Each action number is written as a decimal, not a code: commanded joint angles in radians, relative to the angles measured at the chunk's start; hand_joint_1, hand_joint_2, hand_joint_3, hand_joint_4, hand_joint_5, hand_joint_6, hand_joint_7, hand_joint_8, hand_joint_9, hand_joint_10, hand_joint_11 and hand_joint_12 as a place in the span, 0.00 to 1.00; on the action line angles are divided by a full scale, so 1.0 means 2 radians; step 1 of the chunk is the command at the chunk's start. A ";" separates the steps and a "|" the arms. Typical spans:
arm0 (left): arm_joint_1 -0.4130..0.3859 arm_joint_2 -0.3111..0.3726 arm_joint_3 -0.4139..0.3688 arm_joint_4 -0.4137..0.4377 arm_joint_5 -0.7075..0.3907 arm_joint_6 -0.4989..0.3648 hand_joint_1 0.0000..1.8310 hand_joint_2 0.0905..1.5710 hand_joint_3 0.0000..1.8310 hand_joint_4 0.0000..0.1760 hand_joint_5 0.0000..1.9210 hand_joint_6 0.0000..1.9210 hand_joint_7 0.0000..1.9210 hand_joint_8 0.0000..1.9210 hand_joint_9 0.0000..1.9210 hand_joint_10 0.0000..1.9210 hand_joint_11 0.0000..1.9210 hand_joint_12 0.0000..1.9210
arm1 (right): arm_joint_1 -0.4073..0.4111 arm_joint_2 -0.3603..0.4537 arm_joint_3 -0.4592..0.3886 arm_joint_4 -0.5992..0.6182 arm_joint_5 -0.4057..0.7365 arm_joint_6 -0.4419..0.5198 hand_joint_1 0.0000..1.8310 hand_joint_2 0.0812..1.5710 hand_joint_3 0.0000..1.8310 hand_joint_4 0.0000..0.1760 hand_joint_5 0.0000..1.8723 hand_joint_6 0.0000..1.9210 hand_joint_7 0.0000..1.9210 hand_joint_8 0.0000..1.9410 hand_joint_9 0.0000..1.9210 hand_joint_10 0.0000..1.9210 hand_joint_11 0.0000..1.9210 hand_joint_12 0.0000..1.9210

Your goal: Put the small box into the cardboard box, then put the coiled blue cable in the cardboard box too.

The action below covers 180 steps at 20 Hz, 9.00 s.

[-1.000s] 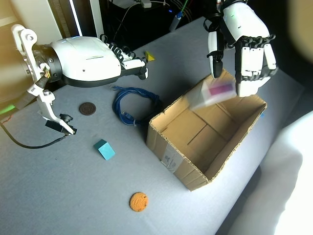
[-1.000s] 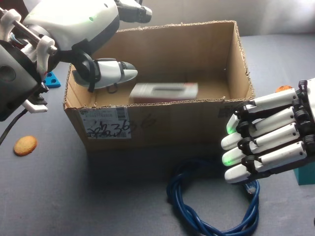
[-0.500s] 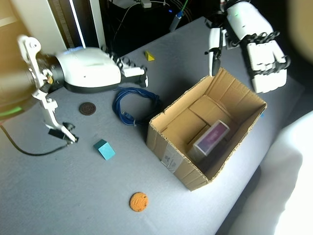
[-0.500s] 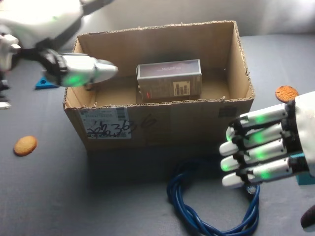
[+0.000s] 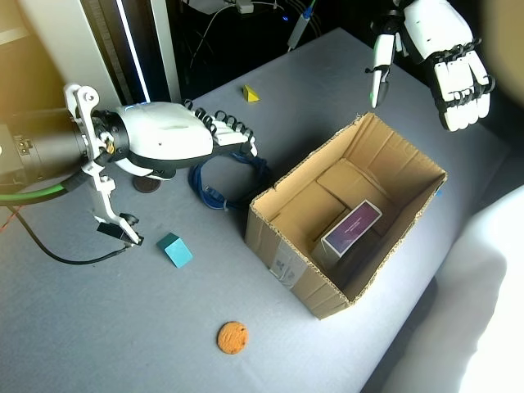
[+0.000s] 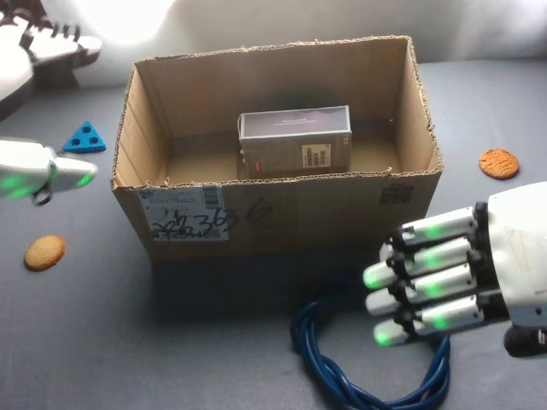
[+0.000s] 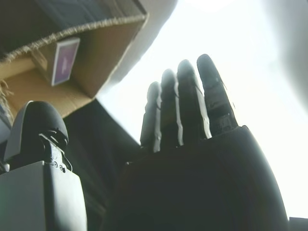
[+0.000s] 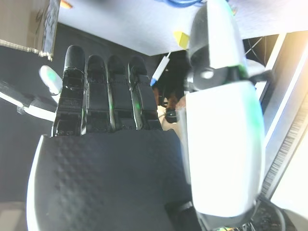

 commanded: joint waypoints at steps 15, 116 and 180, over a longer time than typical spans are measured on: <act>0.222 0.068 -0.047 0.206 -0.090 -0.260 0.29 0.72 0.00 0.00 0.10 0.00 0.15 0.00 0.13 0.00 0.00 0.28 | -0.017 -0.021 -0.002 0.034 -0.020 -0.001 0.73 0.56 0.01 0.00 0.34 0.00 0.28 0.00 0.23 0.00 0.00 0.64; 0.033 0.044 -0.029 0.857 -0.147 -0.743 0.22 0.78 0.00 0.00 0.14 0.00 0.18 0.00 0.17 0.00 0.00 0.37 | 0.081 -0.048 0.011 0.112 0.111 -0.045 0.76 0.66 0.00 0.00 0.56 0.46 0.56 0.43 0.51 0.52 0.39 0.55; 0.033 0.044 -0.034 0.849 -0.145 -0.743 0.23 0.77 0.00 0.00 0.16 0.00 0.20 0.00 0.18 0.00 0.00 0.36 | 0.118 -0.158 0.182 0.359 0.049 -0.118 0.44 0.60 0.00 0.00 0.36 0.01 0.38 0.01 0.36 0.01 0.06 0.67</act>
